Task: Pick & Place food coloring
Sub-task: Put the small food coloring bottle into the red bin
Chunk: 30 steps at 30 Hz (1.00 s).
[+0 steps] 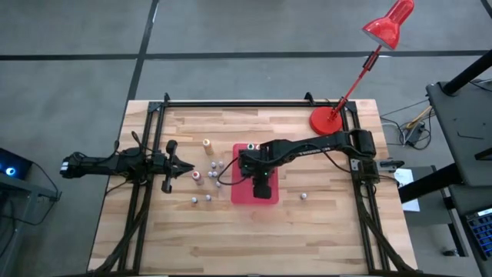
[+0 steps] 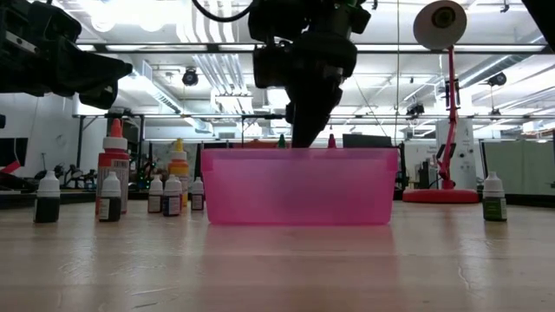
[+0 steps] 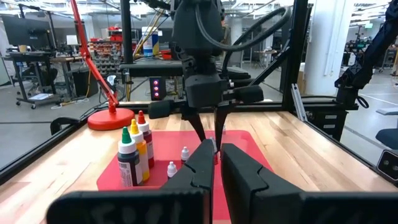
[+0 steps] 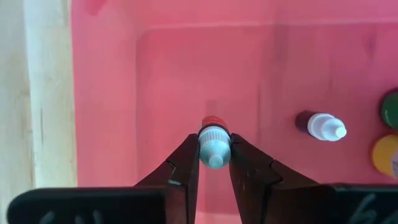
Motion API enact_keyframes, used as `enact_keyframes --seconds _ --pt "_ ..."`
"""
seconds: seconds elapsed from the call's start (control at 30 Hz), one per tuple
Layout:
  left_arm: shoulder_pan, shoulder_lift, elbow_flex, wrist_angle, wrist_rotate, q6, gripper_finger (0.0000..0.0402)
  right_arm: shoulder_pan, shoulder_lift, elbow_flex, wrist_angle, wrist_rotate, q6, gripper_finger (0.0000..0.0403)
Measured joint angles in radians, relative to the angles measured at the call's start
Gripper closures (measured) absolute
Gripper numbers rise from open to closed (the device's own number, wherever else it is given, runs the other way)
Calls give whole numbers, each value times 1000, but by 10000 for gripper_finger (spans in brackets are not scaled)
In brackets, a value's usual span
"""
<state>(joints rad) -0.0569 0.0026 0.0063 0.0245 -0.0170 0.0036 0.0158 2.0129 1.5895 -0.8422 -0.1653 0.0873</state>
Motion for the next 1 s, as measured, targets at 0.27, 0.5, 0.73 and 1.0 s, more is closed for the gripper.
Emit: enact_keyframes --seconds 0.27,0.5,0.73,1.0 --pt "0 0 0 0 0 0 399 14 1 -46 36 0 15 337" --pt "0 0 0 0 0 0 399 13 1 -70 47 1 26 337" --pt "0 0 0 0 0 0 399 15 3 -99 93 1 22 337" --pt "0 0 0 0 0 0 399 20 3 -126 99 1 11 337"
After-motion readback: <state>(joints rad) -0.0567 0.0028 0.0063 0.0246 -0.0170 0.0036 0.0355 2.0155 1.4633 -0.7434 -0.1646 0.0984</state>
